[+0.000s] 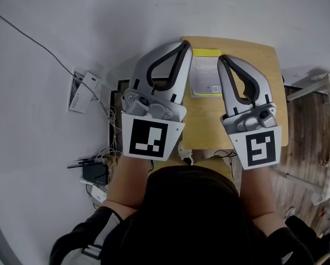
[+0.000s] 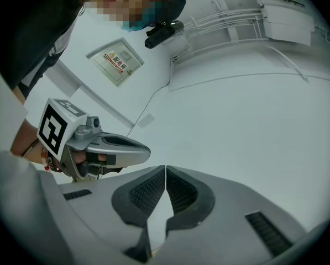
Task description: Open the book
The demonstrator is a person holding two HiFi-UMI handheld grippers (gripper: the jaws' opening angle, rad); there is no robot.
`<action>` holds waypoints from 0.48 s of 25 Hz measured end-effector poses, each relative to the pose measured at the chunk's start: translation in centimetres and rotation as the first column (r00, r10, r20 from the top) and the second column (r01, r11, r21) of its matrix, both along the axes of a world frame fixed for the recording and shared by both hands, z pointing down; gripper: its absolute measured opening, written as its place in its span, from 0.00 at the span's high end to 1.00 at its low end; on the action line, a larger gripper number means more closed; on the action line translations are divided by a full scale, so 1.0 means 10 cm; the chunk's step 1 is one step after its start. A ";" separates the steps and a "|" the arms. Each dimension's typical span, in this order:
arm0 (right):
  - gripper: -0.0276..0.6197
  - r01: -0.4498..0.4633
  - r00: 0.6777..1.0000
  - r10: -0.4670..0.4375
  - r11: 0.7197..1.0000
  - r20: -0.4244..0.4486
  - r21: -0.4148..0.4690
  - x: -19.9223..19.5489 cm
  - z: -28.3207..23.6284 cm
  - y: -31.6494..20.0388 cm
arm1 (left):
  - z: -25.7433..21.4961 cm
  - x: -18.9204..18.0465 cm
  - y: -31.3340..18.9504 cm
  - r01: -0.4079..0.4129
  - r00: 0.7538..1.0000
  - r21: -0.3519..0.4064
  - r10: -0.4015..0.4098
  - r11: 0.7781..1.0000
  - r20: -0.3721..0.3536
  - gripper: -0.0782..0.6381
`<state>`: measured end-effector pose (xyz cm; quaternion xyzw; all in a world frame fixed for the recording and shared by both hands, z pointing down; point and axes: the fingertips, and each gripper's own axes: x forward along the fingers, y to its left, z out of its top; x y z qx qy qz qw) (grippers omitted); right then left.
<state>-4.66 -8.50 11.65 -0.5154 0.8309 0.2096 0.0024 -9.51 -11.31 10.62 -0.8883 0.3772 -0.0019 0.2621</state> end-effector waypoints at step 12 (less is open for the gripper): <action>0.91 -0.013 1.000 0.012 0.999 -0.024 -0.044 -0.04 0.16 -0.24 | 0.16 0.00 -0.24 -0.050 0.999 -0.033 0.049 0.998 -0.021 0.88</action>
